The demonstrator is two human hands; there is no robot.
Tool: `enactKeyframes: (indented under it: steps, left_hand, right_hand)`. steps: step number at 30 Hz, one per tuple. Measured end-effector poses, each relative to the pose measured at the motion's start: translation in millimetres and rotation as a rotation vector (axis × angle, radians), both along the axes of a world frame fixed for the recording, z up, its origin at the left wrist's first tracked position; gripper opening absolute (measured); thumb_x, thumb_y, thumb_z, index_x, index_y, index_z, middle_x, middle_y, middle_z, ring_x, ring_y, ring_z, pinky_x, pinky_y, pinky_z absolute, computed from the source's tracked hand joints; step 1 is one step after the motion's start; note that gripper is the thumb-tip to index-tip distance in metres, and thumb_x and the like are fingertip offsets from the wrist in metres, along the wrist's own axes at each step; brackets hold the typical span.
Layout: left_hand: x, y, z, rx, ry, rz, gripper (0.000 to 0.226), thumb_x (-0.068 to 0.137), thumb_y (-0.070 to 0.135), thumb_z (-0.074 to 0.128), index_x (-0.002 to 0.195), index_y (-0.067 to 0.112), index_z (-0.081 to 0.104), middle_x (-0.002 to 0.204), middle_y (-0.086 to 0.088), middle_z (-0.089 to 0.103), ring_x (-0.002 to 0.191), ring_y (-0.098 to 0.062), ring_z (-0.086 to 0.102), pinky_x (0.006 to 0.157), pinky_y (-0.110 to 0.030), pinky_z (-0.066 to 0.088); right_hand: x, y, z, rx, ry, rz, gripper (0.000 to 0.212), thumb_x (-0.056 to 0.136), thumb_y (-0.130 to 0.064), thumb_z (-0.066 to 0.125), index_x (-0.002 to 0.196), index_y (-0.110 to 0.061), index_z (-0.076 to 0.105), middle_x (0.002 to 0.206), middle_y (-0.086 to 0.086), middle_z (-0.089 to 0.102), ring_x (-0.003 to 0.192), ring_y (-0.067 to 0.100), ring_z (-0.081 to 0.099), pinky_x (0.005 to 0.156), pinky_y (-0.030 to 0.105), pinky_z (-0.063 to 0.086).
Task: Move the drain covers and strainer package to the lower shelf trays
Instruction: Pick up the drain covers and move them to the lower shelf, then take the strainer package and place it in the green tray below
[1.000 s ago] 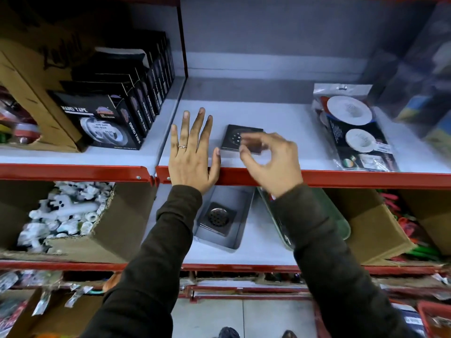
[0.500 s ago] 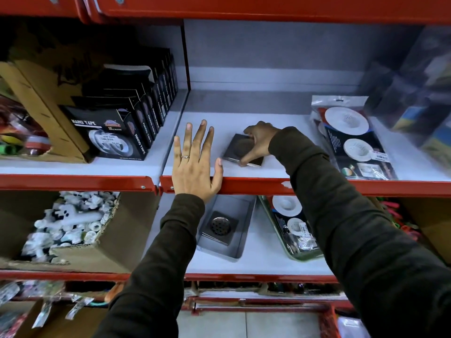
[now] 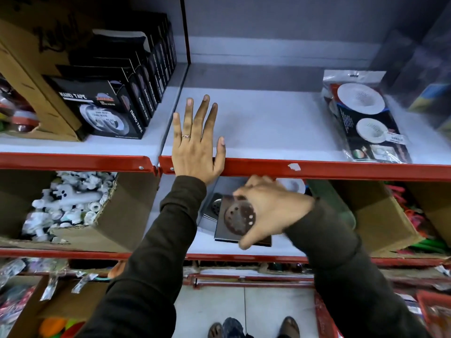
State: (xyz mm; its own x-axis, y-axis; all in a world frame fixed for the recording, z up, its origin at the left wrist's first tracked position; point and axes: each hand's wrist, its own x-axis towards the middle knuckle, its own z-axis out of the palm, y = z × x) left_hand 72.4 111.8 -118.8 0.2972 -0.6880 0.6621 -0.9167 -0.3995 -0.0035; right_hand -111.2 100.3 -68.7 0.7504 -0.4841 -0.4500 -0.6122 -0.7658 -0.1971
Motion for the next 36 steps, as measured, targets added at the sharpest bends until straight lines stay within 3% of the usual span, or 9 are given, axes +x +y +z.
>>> enactKeyframes:
  steps: [4, 9, 19, 23, 27, 29, 33, 36]
  left_hand:
    - [3.0, -1.3, -1.4, -0.011, -0.008, -0.012, 0.066, 0.094, 0.041, 0.034, 0.155, 0.016, 0.027, 0.163, -0.008, 0.025, 0.151, -0.033, 0.021, 0.124, -0.050, 0.006]
    - [5.7, -4.5, -2.8, -0.019, -0.028, -0.017, 0.065, 0.094, 0.041, 0.034, 0.154, 0.016, 0.030, 0.162, -0.007, 0.028, 0.150, -0.034, 0.024, 0.123, -0.053, 0.011]
    - [5.0, -4.6, -3.5, -0.049, -0.053, -0.034, 0.063, 0.093, 0.037, 0.035, 0.152, 0.016, 0.036, 0.160, -0.007, 0.033, 0.149, -0.035, 0.027, 0.123, -0.052, 0.009]
    - [2.8, -3.8, -1.8, -0.023, -0.039, -0.029, 0.063, 0.092, 0.037, 0.036, 0.152, 0.016, 0.036, 0.161, -0.007, 0.031, 0.150, -0.034, 0.024, 0.124, -0.053, 0.008]
    - [-2.3, -1.5, 2.6, 0.002, 0.005, -0.068, 0.061, 0.093, 0.034, 0.038, 0.151, 0.015, 0.036, 0.159, -0.005, 0.034, 0.151, -0.030, 0.023, 0.124, -0.055, 0.012]
    - [-10.5, 3.1, 3.2, -0.018, 0.031, -0.095, 0.056, 0.094, 0.027, 0.041, 0.149, 0.015, 0.039, 0.155, -0.004, 0.042, 0.150, -0.028, 0.027, 0.124, -0.055, 0.014]
    - [-46.4, 6.0, 3.3, -0.084, 0.073, -0.066, 0.047, 0.098, 0.022, 0.039, 0.144, 0.020, 0.046, 0.142, -0.001, 0.054, 0.141, -0.024, 0.041, 0.123, -0.052, 0.018]
    - [-94.5, -7.6, 10.5, -0.147, 0.140, -0.127, 0.042, 0.098, 0.025, 0.040, 0.139, 0.023, 0.052, 0.131, 0.001, 0.061, 0.127, -0.021, 0.054, 0.119, -0.048, 0.027]
  right_hand:
    - [38.7, -25.3, -93.6, 0.117, -0.002, -0.070, 0.083, 0.056, -0.063, 0.078, 0.126, -0.025, 0.056, 0.117, 0.003, 0.054, 0.117, 0.027, 0.051, 0.095, 0.036, 0.041]
    - [87.0, -59.8, -183.8, -0.042, 0.006, -0.225, 0.101, 0.060, -0.066, 0.072, 0.144, -0.023, 0.035, 0.145, 0.013, 0.039, 0.135, 0.037, 0.036, 0.113, 0.049, 0.029]
    - [99.0, -60.7, -249.4, -0.014, -0.084, -0.318, 0.101, 0.064, -0.050, 0.080, 0.146, -0.019, 0.029, 0.149, 0.012, 0.033, 0.137, 0.034, 0.034, 0.116, 0.048, 0.029]
    - [82.2, -49.9, -239.1, -0.007, -0.206, -0.345, 0.091, 0.067, -0.059, 0.074, 0.142, -0.025, 0.036, 0.148, 0.007, 0.035, 0.135, 0.031, 0.037, 0.112, 0.046, 0.034]
    - [44.9, -31.7, -192.1, -0.096, -0.446, -0.321, 0.048, 0.083, -0.066, 0.049, 0.116, -0.034, 0.058, 0.113, -0.003, 0.069, 0.103, 0.021, 0.066, 0.081, 0.033, 0.055]
    - [14.2, -20.9, -158.1, -0.180, -0.617, -0.327, 0.042, 0.088, -0.064, 0.042, 0.105, -0.034, 0.064, 0.095, -0.006, 0.075, 0.087, 0.017, 0.071, 0.071, 0.030, 0.057]
    - [-42.3, -17.7, -96.8, -0.301, -0.987, -0.317, 0.031, 0.092, -0.050, 0.049, 0.088, -0.025, 0.069, 0.072, -0.005, 0.070, 0.064, 0.014, 0.066, 0.056, 0.030, 0.052]
    - [-83.1, -35.4, -57.9, -0.311, -1.187, -0.324, 0.024, 0.092, -0.039, 0.055, 0.083, -0.022, 0.069, 0.071, -0.005, 0.070, 0.063, 0.012, 0.064, 0.059, 0.030, 0.051]
